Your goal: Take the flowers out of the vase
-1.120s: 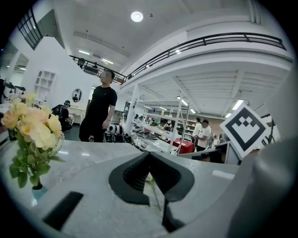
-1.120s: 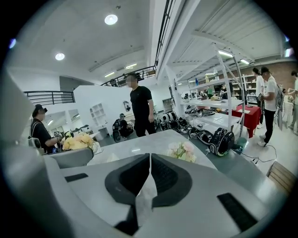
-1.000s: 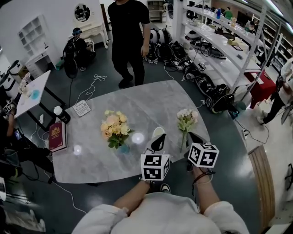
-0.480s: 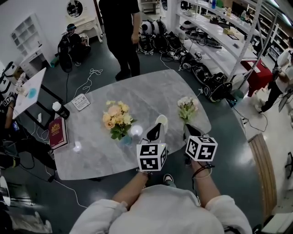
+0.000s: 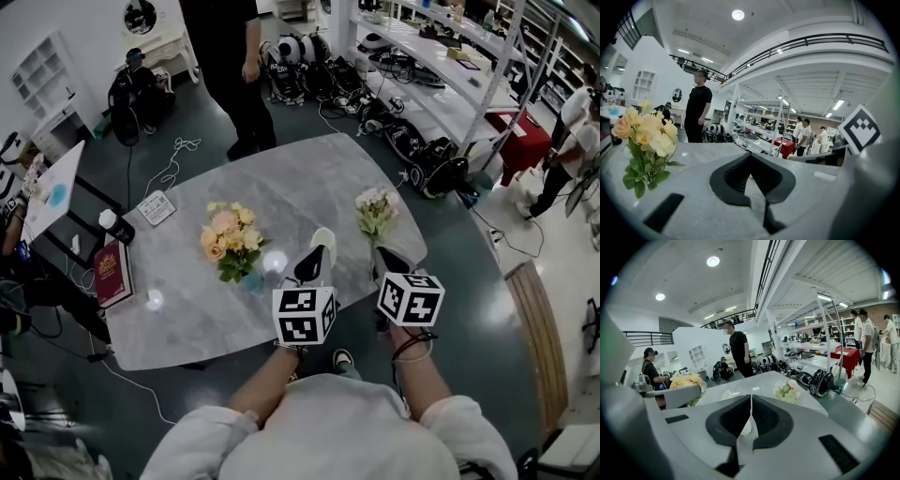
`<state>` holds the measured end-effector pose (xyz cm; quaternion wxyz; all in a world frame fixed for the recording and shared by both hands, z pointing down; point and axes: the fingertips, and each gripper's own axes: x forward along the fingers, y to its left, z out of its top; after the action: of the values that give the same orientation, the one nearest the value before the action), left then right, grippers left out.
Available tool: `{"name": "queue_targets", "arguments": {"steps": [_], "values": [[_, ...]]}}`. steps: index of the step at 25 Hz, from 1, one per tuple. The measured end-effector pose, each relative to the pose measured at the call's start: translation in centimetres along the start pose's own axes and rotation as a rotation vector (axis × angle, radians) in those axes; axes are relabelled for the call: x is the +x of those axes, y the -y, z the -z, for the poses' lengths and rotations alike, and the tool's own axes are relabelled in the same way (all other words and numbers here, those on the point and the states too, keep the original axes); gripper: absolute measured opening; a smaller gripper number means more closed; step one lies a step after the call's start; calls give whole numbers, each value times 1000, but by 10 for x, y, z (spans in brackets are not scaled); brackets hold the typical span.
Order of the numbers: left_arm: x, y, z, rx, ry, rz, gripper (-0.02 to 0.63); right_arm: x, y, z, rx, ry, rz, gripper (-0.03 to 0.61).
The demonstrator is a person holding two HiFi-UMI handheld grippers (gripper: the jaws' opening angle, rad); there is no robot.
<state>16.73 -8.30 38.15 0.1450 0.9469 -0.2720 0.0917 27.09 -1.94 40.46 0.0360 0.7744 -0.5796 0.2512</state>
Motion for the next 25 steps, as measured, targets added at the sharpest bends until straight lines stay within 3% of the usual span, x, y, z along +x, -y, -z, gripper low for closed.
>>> {"name": "queue_targets", "arguments": {"steps": [14, 25], "values": [[3, -11, 5, -7, -2, -39, 8, 9, 2, 6, 10, -23, -7, 14], [-11, -36, 1, -4, 18, -55, 8, 21, -30, -7, -12, -5, -50, 14]]}}
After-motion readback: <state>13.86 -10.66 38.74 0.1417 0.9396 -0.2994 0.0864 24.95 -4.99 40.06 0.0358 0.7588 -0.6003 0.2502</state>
